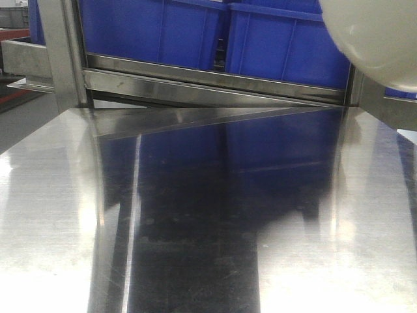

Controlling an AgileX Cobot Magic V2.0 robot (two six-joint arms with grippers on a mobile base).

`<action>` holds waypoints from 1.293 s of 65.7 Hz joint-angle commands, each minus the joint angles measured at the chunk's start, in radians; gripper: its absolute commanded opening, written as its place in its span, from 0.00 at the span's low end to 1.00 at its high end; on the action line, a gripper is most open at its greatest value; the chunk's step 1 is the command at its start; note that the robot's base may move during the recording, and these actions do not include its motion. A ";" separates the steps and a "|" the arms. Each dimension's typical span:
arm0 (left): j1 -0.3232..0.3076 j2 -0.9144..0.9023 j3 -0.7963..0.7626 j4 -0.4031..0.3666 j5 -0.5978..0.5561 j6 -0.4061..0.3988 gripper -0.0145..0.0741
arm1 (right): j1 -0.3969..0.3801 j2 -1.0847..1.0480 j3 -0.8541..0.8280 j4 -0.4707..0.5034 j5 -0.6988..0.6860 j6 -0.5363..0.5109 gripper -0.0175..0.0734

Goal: Move white bin to right shelf second layer
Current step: 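Lift the white bin off the table with the right gripper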

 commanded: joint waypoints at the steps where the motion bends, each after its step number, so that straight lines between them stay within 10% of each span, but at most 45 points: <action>1: -0.006 -0.003 0.037 -0.001 -0.086 -0.007 0.26 | -0.003 -0.003 -0.028 -0.008 -0.101 -0.005 0.25; 85: -0.006 -0.003 0.037 -0.001 -0.086 -0.007 0.26 | -0.003 -0.003 -0.028 -0.008 -0.101 -0.005 0.25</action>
